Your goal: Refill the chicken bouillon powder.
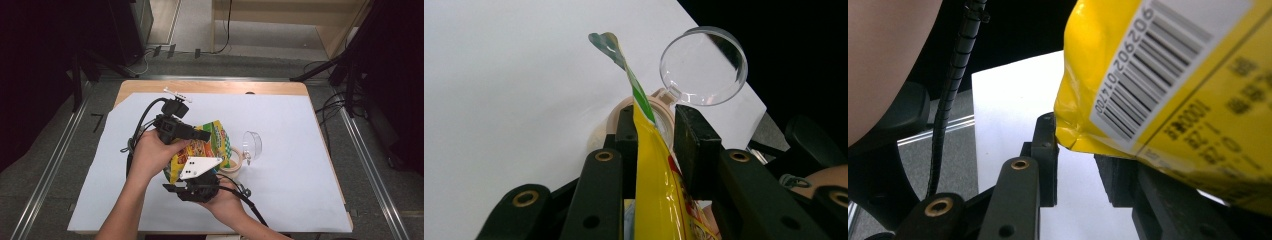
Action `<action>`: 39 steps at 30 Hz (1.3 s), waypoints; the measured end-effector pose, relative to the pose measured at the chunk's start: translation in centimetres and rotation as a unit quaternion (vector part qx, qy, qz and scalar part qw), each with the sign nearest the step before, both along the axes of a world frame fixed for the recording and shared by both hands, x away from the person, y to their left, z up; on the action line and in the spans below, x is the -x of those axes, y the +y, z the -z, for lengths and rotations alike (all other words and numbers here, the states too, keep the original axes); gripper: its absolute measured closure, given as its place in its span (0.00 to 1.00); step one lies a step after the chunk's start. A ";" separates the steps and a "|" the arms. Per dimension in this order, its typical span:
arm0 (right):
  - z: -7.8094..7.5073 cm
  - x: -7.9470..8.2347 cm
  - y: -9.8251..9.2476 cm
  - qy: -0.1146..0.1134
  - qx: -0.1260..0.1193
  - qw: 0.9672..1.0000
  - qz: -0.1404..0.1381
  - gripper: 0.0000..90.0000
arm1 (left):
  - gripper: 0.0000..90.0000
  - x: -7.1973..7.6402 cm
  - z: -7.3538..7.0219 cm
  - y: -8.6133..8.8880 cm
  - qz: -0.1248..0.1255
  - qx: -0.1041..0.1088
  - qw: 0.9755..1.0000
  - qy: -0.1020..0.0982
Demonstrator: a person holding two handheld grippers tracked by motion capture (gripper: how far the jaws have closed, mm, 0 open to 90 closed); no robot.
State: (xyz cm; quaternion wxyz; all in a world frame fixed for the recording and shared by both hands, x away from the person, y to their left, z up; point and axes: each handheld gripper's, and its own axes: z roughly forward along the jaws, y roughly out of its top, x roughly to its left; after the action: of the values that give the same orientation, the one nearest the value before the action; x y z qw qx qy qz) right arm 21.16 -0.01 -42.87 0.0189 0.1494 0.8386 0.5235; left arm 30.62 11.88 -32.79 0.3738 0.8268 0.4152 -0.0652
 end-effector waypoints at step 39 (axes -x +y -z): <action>0.1 0.0 -0.4 -0.006 0.001 1.000 0.011 0.82 | 0.81 0.5 -0.6 -0.9 0.019 0.003 1.000 -0.007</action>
State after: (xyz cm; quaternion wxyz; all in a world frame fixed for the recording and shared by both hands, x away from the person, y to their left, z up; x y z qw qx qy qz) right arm 21.15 -0.46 -42.94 0.0297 0.1558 0.8373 0.5233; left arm 30.09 10.93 -32.16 0.3773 0.8339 0.3971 -0.0678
